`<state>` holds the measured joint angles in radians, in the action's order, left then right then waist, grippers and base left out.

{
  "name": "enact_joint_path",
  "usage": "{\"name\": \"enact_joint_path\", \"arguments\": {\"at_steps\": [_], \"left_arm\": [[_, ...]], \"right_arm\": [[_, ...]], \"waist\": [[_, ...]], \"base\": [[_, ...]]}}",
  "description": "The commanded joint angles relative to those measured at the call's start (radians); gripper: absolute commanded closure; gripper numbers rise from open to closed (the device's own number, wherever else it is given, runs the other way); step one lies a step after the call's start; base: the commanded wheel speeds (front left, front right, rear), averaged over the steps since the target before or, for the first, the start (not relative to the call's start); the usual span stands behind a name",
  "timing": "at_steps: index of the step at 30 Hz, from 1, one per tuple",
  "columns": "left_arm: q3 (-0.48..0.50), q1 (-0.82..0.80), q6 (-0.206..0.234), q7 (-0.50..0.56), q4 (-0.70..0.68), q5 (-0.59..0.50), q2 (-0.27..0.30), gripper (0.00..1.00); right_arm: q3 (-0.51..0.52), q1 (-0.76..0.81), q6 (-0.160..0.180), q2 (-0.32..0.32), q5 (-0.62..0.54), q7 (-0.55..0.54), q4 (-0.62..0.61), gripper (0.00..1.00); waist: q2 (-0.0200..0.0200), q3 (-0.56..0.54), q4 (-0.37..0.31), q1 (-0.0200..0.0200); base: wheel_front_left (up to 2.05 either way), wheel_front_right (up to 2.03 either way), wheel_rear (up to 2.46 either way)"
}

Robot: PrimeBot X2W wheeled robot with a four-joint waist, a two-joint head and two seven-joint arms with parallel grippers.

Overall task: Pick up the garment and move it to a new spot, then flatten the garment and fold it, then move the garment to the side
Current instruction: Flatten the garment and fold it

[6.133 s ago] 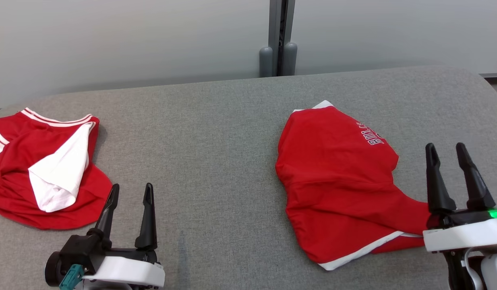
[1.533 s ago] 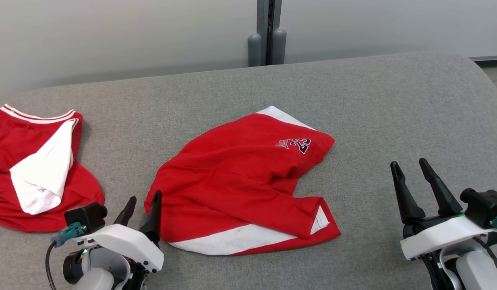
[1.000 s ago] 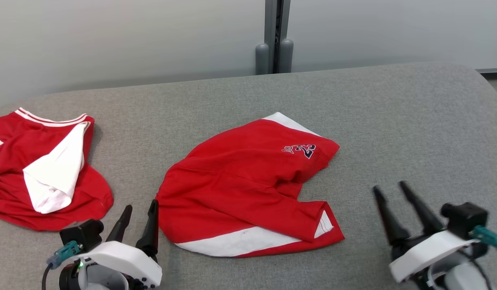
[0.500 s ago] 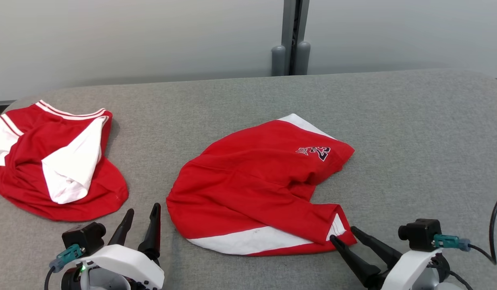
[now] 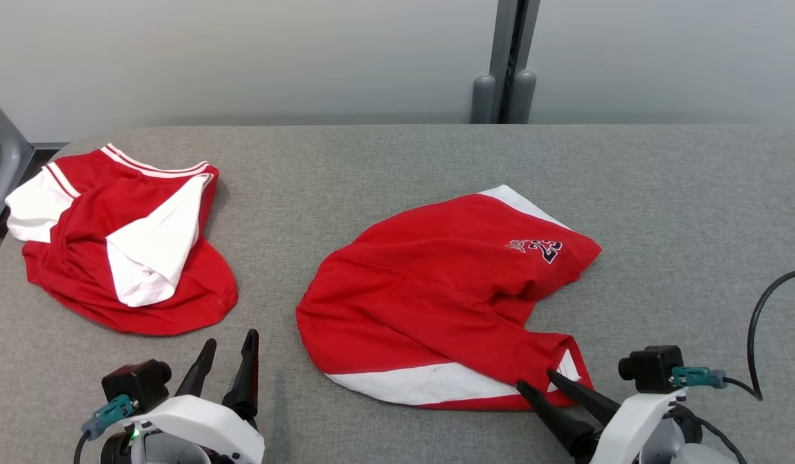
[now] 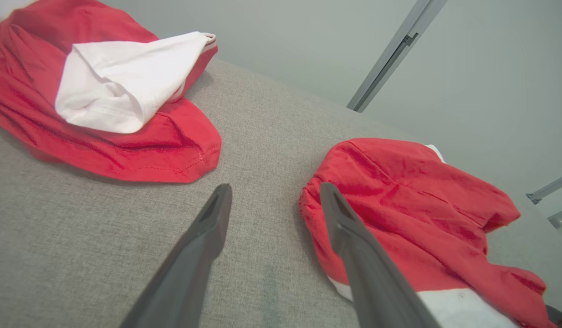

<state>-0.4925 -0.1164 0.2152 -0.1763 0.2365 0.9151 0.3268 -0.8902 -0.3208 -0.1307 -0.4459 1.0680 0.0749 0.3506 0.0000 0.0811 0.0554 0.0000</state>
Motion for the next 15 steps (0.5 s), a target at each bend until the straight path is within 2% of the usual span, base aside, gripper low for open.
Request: {"name": "enact_joint_path", "arguments": {"at_steps": [1, 2, 3, 4, 15], "left_arm": [[0.001, 0.002, -0.002, -0.004, 0.0, 0.0, 0.0, 0.0], [0.001, 0.003, -0.001, -0.005, 0.001, 0.001, 0.0, 0.0], [0.001, 0.004, -0.001, -0.006, 0.001, 0.001, 0.0, 0.0], [0.001, 0.004, -0.001, -0.005, 0.002, 0.002, 0.001, 0.0], [-0.003, -0.005, -0.006, -0.006, 0.011, 0.007, -0.001, 0.0]], "right_arm": [[-0.009, -0.016, 0.0, -0.003, 0.008, 0.022, 0.006, 0.23], [-0.013, -0.02, 0.0, -0.005, 0.012, 0.032, 0.006, 0.56], [-0.017, -0.023, 0.0, -0.007, 0.014, 0.044, 0.005, 0.75], [-0.021, -0.028, 0.0, -0.01, 0.017, 0.055, 0.005, 1.0], [-0.044, -0.1, 0.0, -0.038, 0.078, 0.116, 0.012, 1.0]], "waist": [[0.0, 0.0, 0.008, 0.0], [0.0, 0.0, 0.011, 0.0], [0.0, 0.0, 0.013, 0.0], [0.0, 0.0, 0.015, 0.0], [0.0, 0.004, 0.019, 0.0]], "base": [[0.0, 0.0, 0.0], [0.0, 0.0, 0.0], [0.0, 0.0, 0.0], [0.0, 0.0, 0.0], [0.0, 0.0, 0.0]]}}
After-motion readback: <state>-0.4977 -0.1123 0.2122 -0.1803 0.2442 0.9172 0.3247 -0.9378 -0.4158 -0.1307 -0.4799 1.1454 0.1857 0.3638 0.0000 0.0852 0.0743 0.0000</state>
